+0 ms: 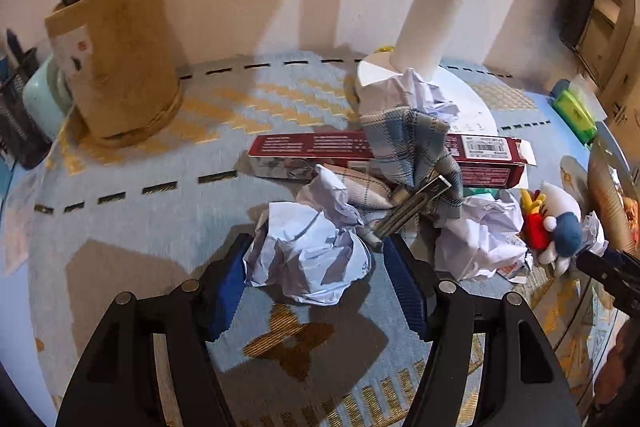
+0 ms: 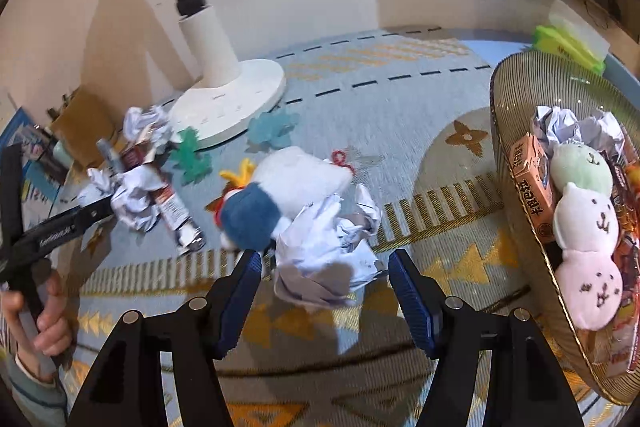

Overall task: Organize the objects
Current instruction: 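Grasp a crumpled white paper ball with the left tool while the right tool grasps crumpled foil paper, then carry both paper balls into the amber bowl and open both tools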

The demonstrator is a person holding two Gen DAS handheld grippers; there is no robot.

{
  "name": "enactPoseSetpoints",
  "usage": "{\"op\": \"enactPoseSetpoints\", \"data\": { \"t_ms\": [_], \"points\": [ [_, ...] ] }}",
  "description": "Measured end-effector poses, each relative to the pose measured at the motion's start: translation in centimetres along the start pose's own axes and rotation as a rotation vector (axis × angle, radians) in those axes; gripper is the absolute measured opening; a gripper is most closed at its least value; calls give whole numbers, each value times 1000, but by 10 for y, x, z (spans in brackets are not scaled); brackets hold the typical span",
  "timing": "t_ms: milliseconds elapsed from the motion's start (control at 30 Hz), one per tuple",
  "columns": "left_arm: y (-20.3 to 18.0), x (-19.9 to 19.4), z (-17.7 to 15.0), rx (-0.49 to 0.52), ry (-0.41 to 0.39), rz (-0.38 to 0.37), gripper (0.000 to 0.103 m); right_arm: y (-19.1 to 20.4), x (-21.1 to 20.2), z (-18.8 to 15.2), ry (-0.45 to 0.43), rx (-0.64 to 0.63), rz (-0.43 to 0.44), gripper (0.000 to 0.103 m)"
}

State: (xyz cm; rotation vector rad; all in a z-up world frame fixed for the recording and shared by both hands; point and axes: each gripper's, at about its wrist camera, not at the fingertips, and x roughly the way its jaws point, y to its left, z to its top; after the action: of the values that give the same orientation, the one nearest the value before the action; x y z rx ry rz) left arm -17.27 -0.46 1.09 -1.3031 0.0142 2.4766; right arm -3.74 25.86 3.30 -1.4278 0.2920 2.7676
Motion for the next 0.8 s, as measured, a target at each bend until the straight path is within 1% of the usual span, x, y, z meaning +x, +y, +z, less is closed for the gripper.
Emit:
{"op": "enactPoseSetpoints", "data": {
  "t_ms": [33, 67, 100, 133, 167, 200, 300, 467, 600, 700, 800],
  "points": [
    [-1, 1, 0, 1, 3, 1, 63, 0, 2, 0, -3, 2, -4, 64],
    [-2, 1, -1, 8, 1, 11, 62, -1, 3, 0, -4, 3, -7, 56],
    [-4, 1, -1, 14, -1, 14, 57, -2, 4, -1, -2, 3, -8, 52],
    [-5, 0, -2, 19, -2, 12, 51, -1, 2, -2, -9, 3, -3, 50],
    [-5, -1, -2, 21, -5, 8, 49, -1, 0, -3, -19, 1, 1, 46],
    [-5, -3, -3, 20, -9, -3, 46, 0, -4, -4, -28, -3, 10, 46],
    [-8, -13, -7, 17, -31, -27, 45, 2, -13, -7, -43, -21, 17, 46],
    [-18, -53, -21, 32, -89, -75, 44, 10, -40, -18, -89, -72, 18, 46],
    [-30, -86, -30, 40, -131, -100, 44, 6, -65, -26, -115, -79, 31, 46],
    [-48, -109, -28, 48, -168, -139, 44, -3, -85, -29, -147, -72, 28, 46],
    [-82, -132, -22, 93, -220, -167, 45, -20, -115, -25, -213, -63, 8, 46]
  ]
}}
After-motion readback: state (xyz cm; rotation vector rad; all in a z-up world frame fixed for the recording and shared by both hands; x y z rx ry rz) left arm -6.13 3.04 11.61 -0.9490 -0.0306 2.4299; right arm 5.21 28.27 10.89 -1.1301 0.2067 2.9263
